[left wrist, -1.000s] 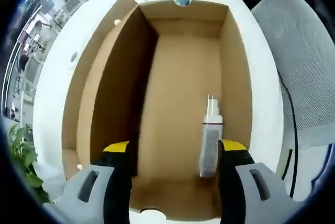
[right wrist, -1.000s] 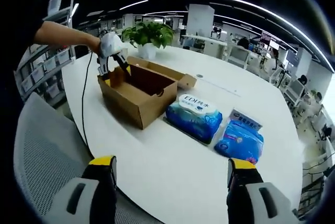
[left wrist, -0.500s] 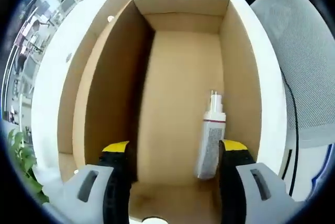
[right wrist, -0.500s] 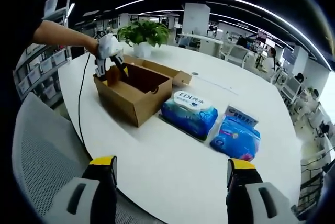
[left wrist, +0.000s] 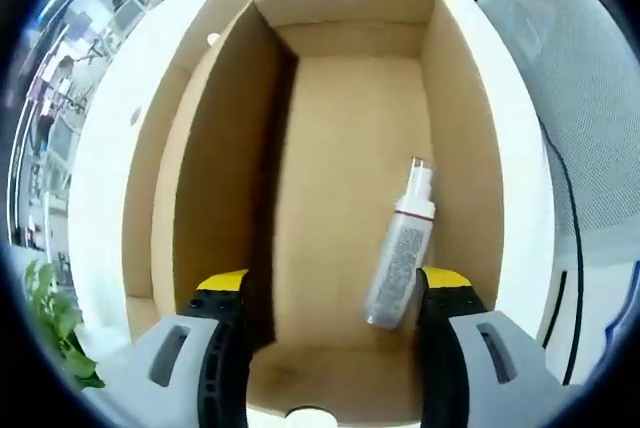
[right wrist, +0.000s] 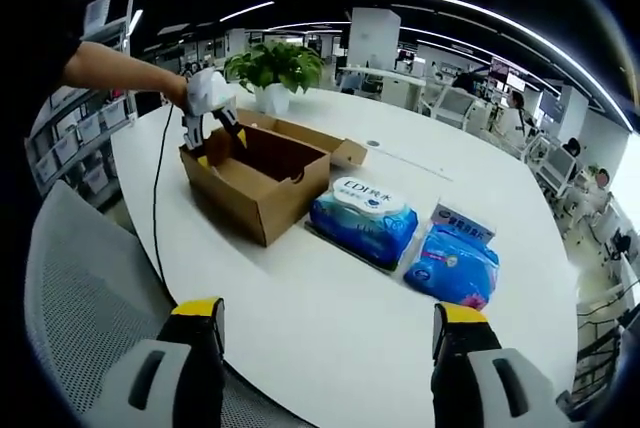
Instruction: Operate the shoe box by opening the lid, removing the specified soft item, and placing it in the target area until the item is outside and the box remains undamaged.
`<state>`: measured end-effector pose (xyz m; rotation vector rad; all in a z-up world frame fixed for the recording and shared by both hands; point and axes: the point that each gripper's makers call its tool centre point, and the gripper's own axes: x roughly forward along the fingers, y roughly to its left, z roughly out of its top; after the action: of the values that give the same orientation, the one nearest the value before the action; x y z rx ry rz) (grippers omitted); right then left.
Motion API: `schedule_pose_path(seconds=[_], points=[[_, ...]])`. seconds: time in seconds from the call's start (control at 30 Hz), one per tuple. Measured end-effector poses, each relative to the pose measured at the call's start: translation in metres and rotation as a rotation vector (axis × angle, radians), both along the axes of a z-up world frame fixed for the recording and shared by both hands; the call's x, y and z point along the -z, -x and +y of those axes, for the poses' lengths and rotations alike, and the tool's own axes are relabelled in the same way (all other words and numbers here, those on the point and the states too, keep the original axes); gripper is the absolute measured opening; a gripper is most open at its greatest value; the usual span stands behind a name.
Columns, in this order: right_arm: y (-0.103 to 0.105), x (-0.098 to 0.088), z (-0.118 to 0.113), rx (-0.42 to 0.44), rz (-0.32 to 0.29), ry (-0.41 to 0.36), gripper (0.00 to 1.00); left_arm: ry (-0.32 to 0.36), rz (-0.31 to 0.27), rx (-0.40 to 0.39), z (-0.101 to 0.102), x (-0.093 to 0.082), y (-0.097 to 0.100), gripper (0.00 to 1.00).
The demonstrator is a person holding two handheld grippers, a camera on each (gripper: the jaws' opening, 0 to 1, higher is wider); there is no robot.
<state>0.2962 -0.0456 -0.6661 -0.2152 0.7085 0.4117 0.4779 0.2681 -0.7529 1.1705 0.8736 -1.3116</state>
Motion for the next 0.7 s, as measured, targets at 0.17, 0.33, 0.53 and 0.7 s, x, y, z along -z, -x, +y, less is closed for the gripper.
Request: schedule_pose_path(seconds=[0.17,0.33,0.53,0.7], points=[[0.0,0.0,-0.001,0.0,0.002,0.001,0.84,-0.02,0.021,0.06,0.003,0.006,0.006,0.64],[0.0,0.0,-0.002,0.007,-0.001,0.001,0.84,-0.04,0.039,0.153,0.0,0.013,0.016,0.55],[0.001,0.001,-0.004,0.016,0.001,0.002,0.83,-0.048,0.05,0.229,-0.001,0.019,0.017,0.38],[0.001,0.0,-0.005,0.022,-0.003,0.001,0.83,-0.058,0.075,0.268,-0.002,0.023,0.023,0.27]])
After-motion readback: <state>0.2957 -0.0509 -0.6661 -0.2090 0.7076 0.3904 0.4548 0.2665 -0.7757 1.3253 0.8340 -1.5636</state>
